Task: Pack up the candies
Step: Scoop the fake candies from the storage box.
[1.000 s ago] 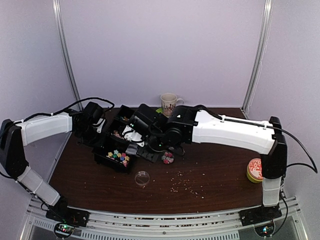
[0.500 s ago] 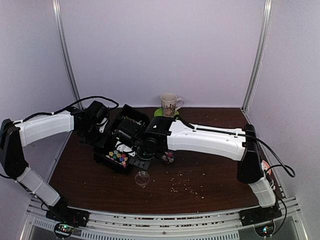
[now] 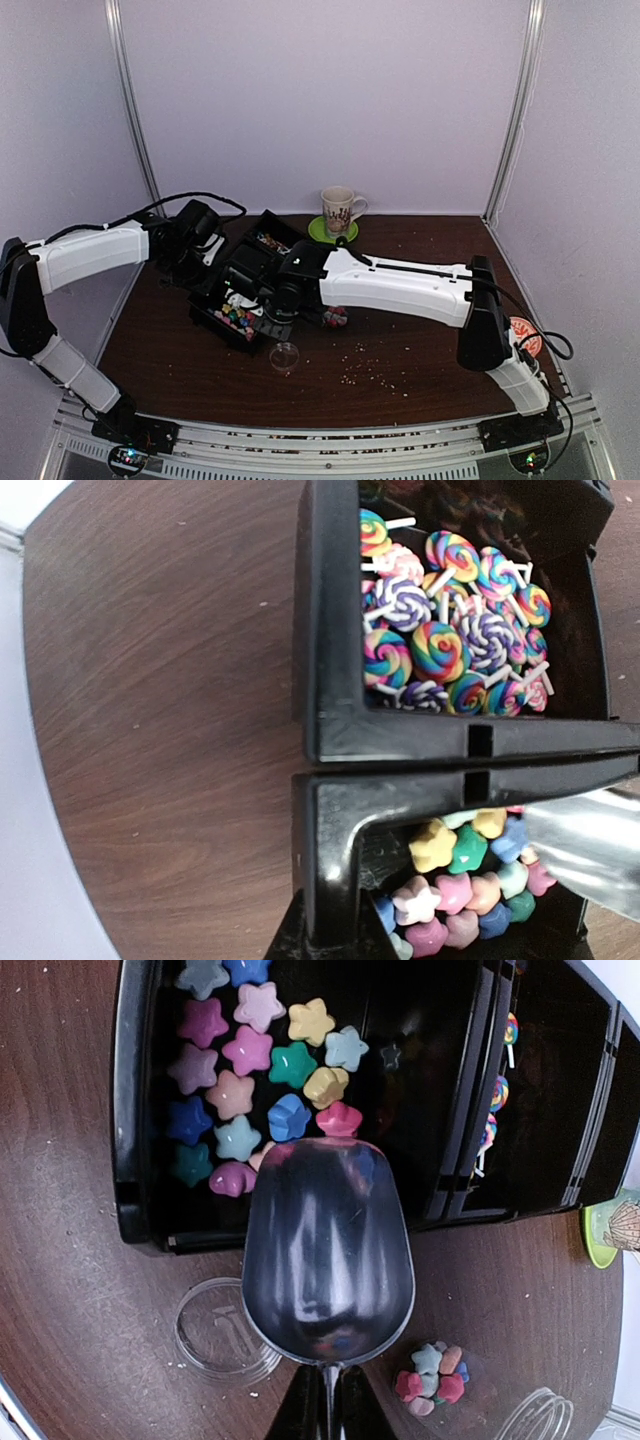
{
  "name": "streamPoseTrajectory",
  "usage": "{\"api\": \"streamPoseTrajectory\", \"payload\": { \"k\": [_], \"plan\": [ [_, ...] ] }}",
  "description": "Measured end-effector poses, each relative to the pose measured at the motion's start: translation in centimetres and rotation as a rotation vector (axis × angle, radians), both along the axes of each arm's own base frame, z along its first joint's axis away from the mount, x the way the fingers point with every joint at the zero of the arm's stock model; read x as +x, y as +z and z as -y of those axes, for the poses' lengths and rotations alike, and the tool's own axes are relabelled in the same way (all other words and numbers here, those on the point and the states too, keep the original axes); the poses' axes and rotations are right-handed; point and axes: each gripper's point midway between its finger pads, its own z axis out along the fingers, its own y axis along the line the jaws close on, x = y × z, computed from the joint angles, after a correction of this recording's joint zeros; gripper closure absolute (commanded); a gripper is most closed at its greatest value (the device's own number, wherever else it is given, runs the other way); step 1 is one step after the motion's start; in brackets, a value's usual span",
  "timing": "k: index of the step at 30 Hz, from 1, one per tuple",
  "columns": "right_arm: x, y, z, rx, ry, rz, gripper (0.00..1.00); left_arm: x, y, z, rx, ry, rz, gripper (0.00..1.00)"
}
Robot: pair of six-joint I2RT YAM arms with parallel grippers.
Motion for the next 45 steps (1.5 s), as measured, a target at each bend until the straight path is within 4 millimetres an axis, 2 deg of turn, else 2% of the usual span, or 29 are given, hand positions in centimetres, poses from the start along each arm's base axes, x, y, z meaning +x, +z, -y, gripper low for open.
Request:
{"api": "streamPoseTrajectory", "payload": {
  "k": [4,12,20,28,45],
  "plan": [
    [-0.1,-0.7,-0.7,0.010,0.016,-0.012,1.00,-0.2,-0.5,0.6,-0.035,-0.022,0.004,1.00],
    [0.1,-1.6,-2.0,0.063,0.024,-0.008,1.00,-0.5,-1.0,0.4,-0.046,-0.028,0.012,1.00],
    [0.3,-2.2,-2.5,0.200,-0.012,0.015,1.00,-0.3,-1.0,0.1,-0.051,-0.013,0.018,1.00],
    [0.7,-2.3,-4.7,0.375,-0.035,0.027,1.00,-0.5,-1.2,0.1,-0.061,-0.002,0.013,1.00],
    [0.6,-3.3,-6.2,0.593,-0.034,0.025,1.00,-1.4,-1.5,0.6,-0.124,-0.003,-0.012,1.00]
  ]
}}
